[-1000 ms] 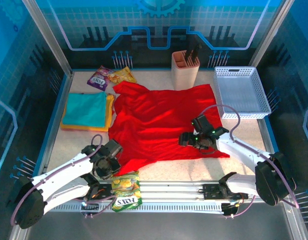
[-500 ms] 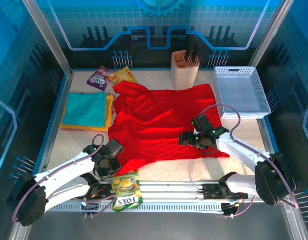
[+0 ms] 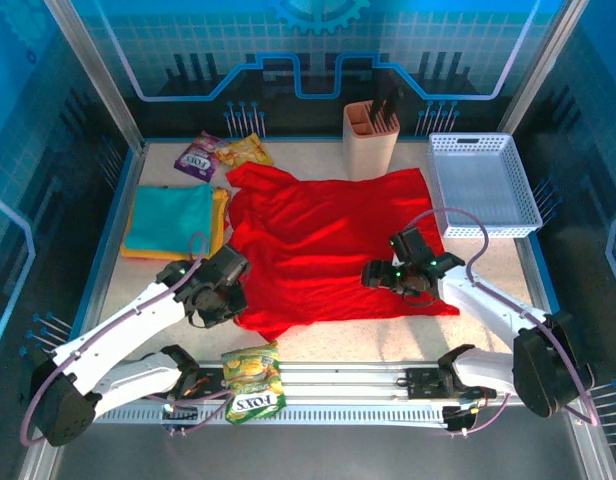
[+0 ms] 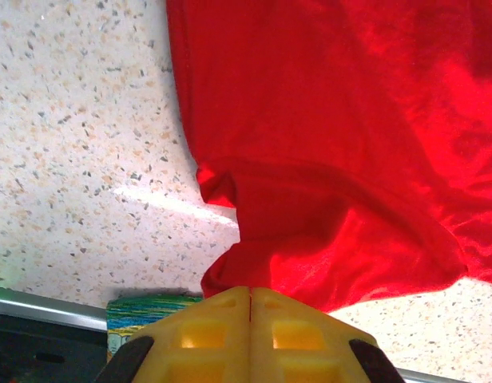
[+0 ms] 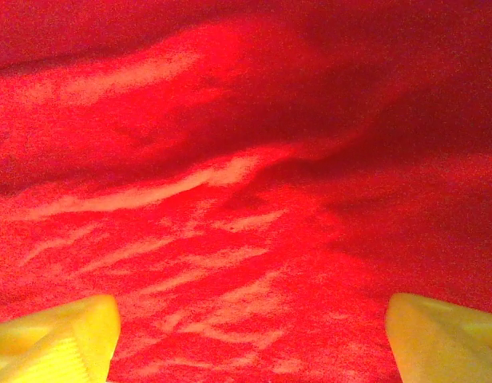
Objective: Fold and stack the t-shirts
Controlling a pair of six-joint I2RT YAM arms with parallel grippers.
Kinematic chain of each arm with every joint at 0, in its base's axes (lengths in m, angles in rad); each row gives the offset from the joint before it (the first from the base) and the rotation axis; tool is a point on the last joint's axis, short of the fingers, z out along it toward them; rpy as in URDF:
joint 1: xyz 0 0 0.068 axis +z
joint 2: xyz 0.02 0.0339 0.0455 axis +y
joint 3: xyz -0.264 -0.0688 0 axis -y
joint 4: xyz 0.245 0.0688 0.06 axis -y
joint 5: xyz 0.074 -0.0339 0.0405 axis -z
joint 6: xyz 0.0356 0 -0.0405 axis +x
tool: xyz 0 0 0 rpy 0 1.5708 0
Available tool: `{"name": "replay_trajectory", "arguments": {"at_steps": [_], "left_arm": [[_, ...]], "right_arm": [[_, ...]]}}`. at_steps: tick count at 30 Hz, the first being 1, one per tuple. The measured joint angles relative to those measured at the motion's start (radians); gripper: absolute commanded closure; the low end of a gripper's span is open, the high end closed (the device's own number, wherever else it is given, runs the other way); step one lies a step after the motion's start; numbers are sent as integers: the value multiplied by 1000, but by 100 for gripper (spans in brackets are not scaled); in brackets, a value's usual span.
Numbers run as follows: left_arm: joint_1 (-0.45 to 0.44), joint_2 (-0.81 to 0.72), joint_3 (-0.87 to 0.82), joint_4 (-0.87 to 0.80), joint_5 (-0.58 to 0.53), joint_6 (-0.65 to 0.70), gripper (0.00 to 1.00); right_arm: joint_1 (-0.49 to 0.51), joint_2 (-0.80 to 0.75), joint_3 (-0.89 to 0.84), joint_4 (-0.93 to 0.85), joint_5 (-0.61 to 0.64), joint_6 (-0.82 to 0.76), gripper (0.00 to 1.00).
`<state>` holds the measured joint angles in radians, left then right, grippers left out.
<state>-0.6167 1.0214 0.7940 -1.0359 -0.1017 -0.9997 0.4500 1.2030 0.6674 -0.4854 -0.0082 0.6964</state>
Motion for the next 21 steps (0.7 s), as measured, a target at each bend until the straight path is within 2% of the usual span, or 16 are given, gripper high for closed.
{"name": "replay_trajectory", "arguments": {"at_steps": [8,11,17,21], "left_arm": [[71,80,90,-13,-8,122,100],[95,108,123,-3,-11,172,100],[117,140,141,26,-11,250,100],[129,151,141,38,-10,280,100]], "right_arm": [[-65,-56,-1,-80,44,11,12],[-151,-84,-14,-122,61,31,12],[-370,-148,-121,-170,34,85,24],[-413,-174,-125,-258,83,139,27]]}}
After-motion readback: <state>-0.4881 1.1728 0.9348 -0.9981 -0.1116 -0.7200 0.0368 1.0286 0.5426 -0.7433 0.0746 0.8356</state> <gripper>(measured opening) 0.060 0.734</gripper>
